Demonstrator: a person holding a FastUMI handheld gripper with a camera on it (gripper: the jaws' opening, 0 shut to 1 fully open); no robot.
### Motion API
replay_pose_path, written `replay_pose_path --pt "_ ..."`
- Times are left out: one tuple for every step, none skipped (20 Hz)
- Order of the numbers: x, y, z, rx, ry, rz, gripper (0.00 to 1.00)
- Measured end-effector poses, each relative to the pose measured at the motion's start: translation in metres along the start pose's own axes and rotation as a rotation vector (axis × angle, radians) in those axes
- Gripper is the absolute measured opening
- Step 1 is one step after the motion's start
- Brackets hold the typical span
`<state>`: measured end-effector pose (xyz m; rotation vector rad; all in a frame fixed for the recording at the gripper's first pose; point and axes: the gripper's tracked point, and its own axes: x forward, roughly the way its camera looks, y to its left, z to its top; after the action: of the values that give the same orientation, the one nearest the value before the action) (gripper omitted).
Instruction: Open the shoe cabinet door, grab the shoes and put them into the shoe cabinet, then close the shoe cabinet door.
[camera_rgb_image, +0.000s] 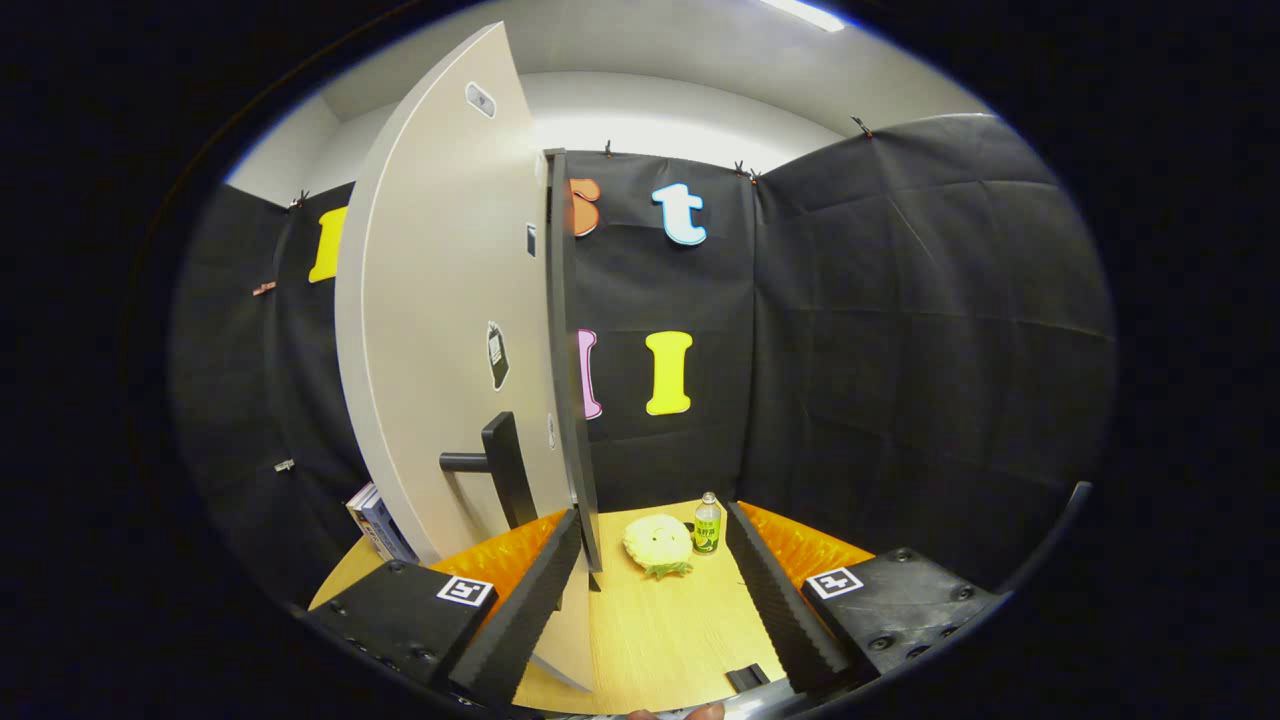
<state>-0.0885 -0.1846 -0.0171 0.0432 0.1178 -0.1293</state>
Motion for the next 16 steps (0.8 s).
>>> replay_pose_path --pt "-0.001 0.011 0.000 -0.010 0.000 0.000 0.98" --pt "-0.003 0.022 0.000 -0.018 -0.005 -0.004 0.98" --pt "-0.006 0.034 0.000 -0.036 -0.010 -0.008 0.98" --pt "-0.008 0.047 0.001 -0.061 -0.025 -0.020 0.97" --pt "-0.010 0.058 0.003 -0.092 -0.039 -0.025 0.95" --pt "-0.010 0.071 0.002 -0.115 -0.046 -0.019 0.92" --pt "-0.010 0.086 0.004 -0.120 -0.049 -0.008 0.89" --pt "-0.009 0.101 0.003 -0.107 -0.047 0.008 0.89" --pt "-0.006 0.115 0.001 -0.088 -0.042 0.028 0.89" --pt "-0.003 0.130 0.000 -0.067 -0.038 0.050 0.89" --pt "0.001 0.146 -0.002 -0.050 -0.039 0.074 0.89" --pt "0.006 0.161 -0.002 -0.042 -0.043 0.098 0.89" --pt "0.013 0.169 -0.003 -0.040 -0.044 0.102 0.89" --pt "0.019 0.179 -0.001 -0.022 -0.048 0.116 0.90" --pt "0.024 0.191 0.003 0.004 -0.049 0.135 0.98" --pt "0.030 0.202 0.006 0.027 -0.048 0.150 0.98"
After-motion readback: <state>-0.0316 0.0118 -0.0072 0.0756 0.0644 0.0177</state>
